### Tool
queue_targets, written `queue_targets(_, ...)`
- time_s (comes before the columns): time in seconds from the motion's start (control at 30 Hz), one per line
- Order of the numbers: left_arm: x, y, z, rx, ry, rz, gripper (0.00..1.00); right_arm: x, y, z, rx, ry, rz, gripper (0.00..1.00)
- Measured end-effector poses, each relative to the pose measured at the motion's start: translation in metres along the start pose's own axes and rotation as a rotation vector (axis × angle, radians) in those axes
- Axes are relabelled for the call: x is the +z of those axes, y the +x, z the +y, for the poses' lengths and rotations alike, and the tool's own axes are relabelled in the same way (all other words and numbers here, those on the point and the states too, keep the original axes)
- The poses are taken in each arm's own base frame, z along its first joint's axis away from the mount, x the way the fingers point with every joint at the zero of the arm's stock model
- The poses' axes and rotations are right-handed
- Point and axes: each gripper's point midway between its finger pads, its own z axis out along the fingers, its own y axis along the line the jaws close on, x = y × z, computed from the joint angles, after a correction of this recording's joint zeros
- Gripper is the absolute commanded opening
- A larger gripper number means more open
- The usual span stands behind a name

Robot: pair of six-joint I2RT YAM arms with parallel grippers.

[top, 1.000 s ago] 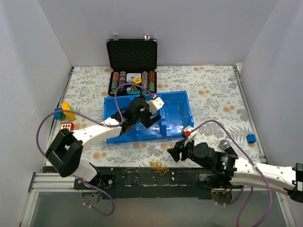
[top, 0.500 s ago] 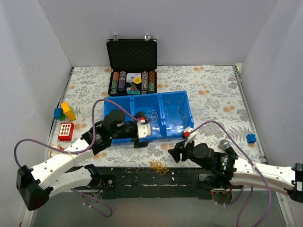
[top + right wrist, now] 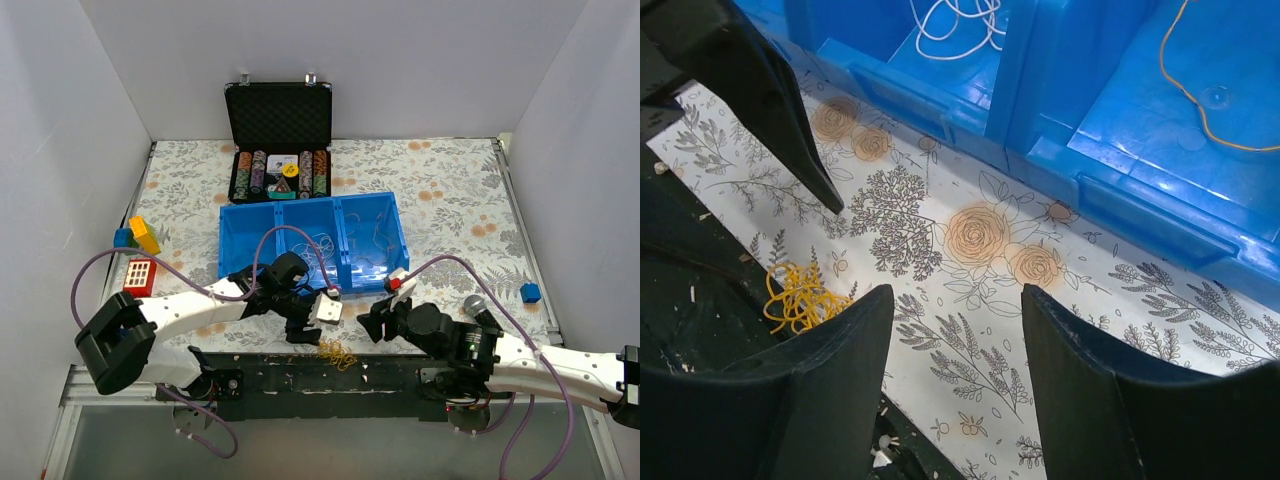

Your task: Untangle the cables

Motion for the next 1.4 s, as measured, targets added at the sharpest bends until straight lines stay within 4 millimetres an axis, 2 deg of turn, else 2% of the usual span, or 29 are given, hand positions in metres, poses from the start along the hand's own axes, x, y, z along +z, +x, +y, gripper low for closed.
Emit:
queue_targets(0.2, 0.012, -0.006, -0.004, -0.043, 0.057, -0.030, 0.61, -0.001, -0.004, 0.001, 0.013, -0.003, -0.015, 0.60)
queue_targets(0.3, 0.020, -0.001, -0.010, -0.062, 0.093, -0.020, 0.61, -0.002, -0.005, 0.001, 0.015, -0.003, -0.018, 0.60)
queue_targets(0.37, 0.026, 0.003, -0.012, -0.074, 0.113, -0.003, 0.57, -0.002, -0.005, 0.000, 0.016, -0.002, -0.020, 0.59)
queue_targets(0.43, 0.031, 0.007, -0.012, -0.082, 0.118, 0.009, 0.46, -0.002, -0.005, 0.000, 0.016, -0.001, -0.022, 0.59)
queue_targets(0.5, 0.034, 0.011, -0.009, -0.087, 0.109, 0.024, 0.26, -0.002, -0.006, 0.000, 0.018, 0.000, -0.027, 0.59)
queue_targets(0.57, 0.037, 0.014, -0.004, -0.087, 0.089, 0.036, 0.13, -0.003, -0.009, 0.000, 0.022, -0.002, -0.035, 0.59)
queue_targets(0.63, 0.037, 0.015, 0.002, -0.079, 0.061, 0.044, 0.05, -0.004, -0.010, 0.000, 0.025, -0.002, -0.043, 0.59)
queue_targets(0.73, 0.036, 0.011, 0.013, -0.064, 0.021, 0.050, 0.00, -0.005, -0.012, 0.000, 0.028, -0.001, -0.051, 0.59)
queue_targets(0.97, 0.023, -0.017, 0.050, 0.004, -0.125, 0.036, 0.00, -0.005, -0.013, -0.001, 0.029, 0.003, -0.056, 0.59)
queue_targets(1.03, 0.017, -0.027, 0.058, 0.021, -0.161, 0.027, 0.03, -0.005, -0.013, -0.001, 0.029, 0.003, -0.056, 0.59)
queue_targets(1.2, 0.006, -0.042, 0.062, 0.036, -0.190, 0.001, 0.07, -0.004, -0.012, -0.001, 0.027, 0.002, -0.049, 0.66)
queue_targets(1.4, -0.001, -0.046, 0.056, 0.009, -0.190, -0.007, 0.07, -0.003, -0.008, 0.005, 0.004, -0.030, -0.031, 0.75)
